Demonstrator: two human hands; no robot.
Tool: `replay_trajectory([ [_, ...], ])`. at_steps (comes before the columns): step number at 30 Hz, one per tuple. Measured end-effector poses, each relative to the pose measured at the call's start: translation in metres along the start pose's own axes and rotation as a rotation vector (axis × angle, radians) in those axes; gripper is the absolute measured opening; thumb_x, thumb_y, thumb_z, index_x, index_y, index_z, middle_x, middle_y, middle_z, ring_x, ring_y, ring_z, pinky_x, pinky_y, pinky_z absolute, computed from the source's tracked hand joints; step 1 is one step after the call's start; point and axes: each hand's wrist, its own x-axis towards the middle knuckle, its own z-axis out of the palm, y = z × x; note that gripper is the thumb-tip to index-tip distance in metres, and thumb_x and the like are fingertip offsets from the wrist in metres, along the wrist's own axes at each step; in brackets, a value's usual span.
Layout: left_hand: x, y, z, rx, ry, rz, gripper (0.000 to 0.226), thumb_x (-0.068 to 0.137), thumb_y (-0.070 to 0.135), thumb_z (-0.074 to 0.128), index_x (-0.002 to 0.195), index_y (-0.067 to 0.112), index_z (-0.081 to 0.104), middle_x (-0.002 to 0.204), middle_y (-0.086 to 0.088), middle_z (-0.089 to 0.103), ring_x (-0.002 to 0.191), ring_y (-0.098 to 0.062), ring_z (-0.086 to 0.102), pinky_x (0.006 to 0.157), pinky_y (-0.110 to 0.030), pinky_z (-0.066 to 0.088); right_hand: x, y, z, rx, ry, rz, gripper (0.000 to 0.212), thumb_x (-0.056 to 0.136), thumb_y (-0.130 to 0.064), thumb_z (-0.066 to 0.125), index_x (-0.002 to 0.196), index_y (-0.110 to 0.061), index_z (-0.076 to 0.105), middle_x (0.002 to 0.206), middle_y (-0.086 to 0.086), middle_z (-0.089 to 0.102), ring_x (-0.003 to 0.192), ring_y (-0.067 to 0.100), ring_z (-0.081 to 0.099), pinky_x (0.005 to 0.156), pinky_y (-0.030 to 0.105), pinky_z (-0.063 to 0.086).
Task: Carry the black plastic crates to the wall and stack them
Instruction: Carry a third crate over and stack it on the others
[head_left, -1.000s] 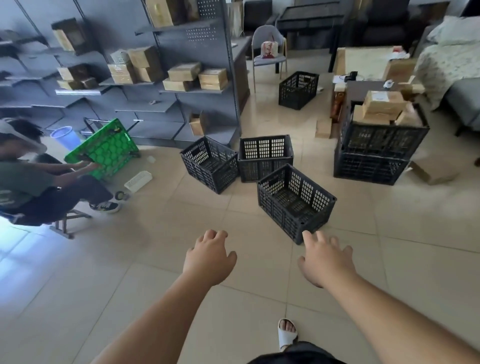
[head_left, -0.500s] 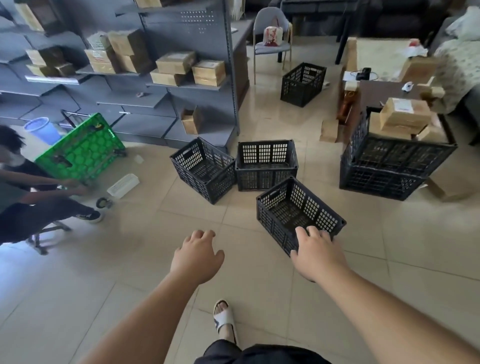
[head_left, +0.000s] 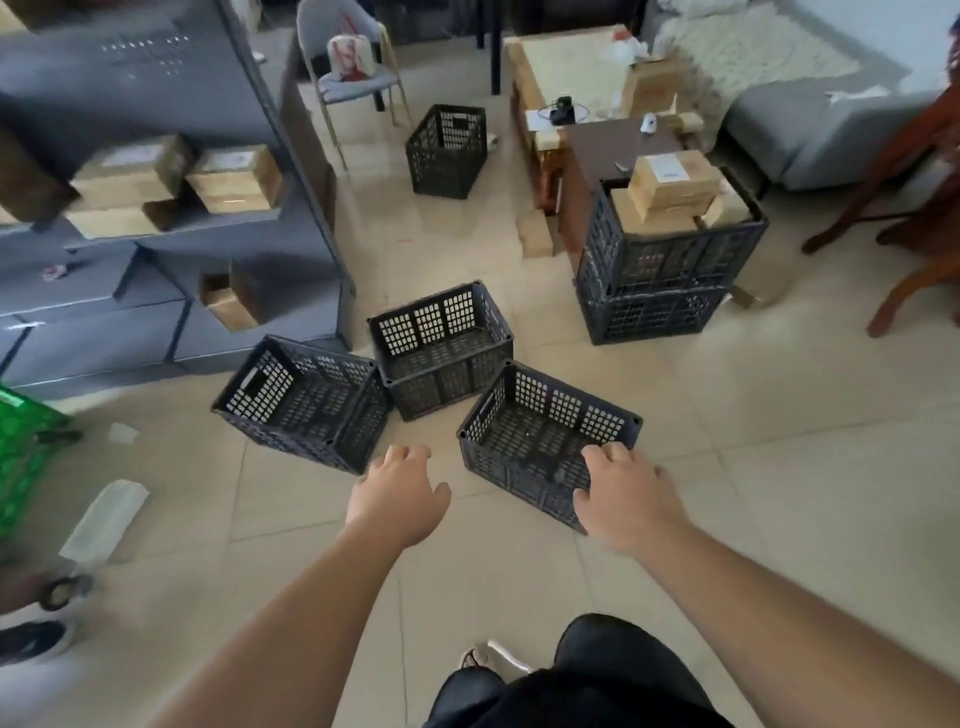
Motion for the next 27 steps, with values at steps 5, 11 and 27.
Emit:
replay_trajectory([
  [5, 0.067, 0.036, -0.017, 0.121, -0.025, 0.156, 0.057, 0.097, 0.048, 0.045, 0.149, 0.025, 0.04, 0.147, -0.002, 0.044, 0.136, -0.027, 0.043, 0.105, -0.046, 0.039, 0.044, 0.024, -0.008, 0.086, -0.041, 0.161, 0.046, 0.097, -0.04, 0.043, 0.14, -0.024, 0.04, 0.141, 0.003, 0.049, 0.127, 0.027, 0.048, 0.102, 0.045, 0.042],
  [11, 0.143, 0.073, -0.039, 0.233, -0.066, 0.205, 0.056, 0.099, 0.049, 0.041, 0.148, 0.024, 0.04, 0.147, -0.001, 0.043, 0.136, -0.026, 0.042, 0.105, -0.047, 0.041, 0.112, 0.069, -0.015, 0.122, -0.088, 0.271, 0.046, 0.098, -0.04, 0.043, 0.14, -0.022, 0.041, 0.139, 0.005, 0.052, 0.126, 0.028, 0.05, 0.101, 0.045, 0.044],
  [27, 0.339, 0.091, -0.04, 0.275, -0.321, 0.223, 0.053, 0.097, 0.048, 0.044, 0.145, 0.027, 0.04, 0.147, 0.0, 0.045, 0.13, -0.026, 0.047, 0.099, -0.044, 0.045, 0.286, 0.098, -0.014, 0.44, -0.241, 0.583, 0.052, 0.098, -0.032, 0.048, 0.147, -0.016, 0.039, 0.139, 0.01, 0.047, 0.127, 0.032, 0.044, 0.1, 0.044, 0.044],
])
